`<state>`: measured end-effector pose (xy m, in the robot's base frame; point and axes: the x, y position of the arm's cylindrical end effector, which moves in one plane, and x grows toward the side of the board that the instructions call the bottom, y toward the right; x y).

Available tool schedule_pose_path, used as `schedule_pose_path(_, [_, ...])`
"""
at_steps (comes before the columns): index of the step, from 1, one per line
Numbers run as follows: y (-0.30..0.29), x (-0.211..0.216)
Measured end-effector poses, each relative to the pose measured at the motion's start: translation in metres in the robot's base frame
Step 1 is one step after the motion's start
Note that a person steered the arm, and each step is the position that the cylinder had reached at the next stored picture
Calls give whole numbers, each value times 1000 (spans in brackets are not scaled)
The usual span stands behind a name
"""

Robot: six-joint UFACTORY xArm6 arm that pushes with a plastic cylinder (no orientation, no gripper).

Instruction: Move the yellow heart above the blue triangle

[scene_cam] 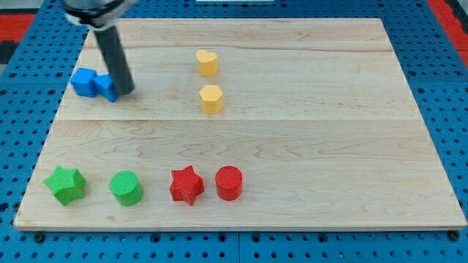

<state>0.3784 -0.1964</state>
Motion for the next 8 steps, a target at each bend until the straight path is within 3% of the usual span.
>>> schedule_pose_path(1, [50, -17])
schedule_pose_path(2, [145, -22])
schedule_pose_path(3, [184, -38])
schedule_pose_path(4, [137, -58])
schedule_pose_path(5, [36, -47])
schedule_pose_path(7, [160, -56])
schedule_pose_path(8, [154, -97])
